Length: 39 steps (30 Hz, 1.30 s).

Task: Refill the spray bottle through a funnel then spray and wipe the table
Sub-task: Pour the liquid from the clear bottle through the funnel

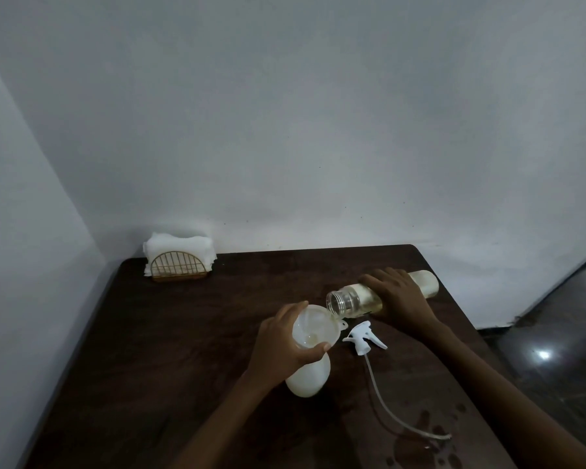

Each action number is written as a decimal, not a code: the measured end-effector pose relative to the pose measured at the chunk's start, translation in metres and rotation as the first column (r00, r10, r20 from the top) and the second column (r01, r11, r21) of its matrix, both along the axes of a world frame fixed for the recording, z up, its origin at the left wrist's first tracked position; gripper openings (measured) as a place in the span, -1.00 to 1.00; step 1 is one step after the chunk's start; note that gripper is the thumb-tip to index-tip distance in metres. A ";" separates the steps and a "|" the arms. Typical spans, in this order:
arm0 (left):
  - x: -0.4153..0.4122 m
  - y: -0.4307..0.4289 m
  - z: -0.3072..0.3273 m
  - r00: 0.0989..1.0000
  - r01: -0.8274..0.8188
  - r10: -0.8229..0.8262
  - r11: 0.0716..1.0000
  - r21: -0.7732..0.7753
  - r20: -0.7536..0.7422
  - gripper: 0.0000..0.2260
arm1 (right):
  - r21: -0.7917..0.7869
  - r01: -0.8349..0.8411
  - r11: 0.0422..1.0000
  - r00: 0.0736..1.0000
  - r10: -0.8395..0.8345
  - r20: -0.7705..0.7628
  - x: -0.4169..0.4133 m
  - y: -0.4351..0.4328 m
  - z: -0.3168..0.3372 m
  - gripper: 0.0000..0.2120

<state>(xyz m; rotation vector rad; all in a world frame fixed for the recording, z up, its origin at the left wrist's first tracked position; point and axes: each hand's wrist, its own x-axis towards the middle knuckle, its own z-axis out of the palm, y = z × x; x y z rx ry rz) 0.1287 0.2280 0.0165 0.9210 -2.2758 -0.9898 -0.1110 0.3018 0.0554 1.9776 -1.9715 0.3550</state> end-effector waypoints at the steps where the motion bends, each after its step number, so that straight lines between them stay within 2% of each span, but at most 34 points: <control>1: 0.000 0.000 0.000 1.000 0.000 0.000 1.000 0.000 0.001 -0.22 | -0.002 -0.003 1.000 1.000 0.003 0.002 0.000 0.000 0.000 -0.50; 9: 0.000 0.000 0.000 1.000 -0.002 0.002 1.000 0.010 0.003 -0.22 | -0.006 -0.012 1.000 1.000 0.012 0.005 0.001 0.002 0.001 -0.53; 18: 0.000 0.000 -0.001 1.000 0.002 -0.002 1.000 0.013 0.010 -0.20 | -0.009 -0.014 1.000 1.000 0.014 -0.010 0.000 0.002 -0.002 -0.43; 39: 0.000 0.000 -0.001 1.000 -0.001 0.001 1.000 0.026 0.011 -0.21 | -0.022 -0.028 0.999 0.999 0.027 -0.016 -0.001 0.001 -0.002 -0.43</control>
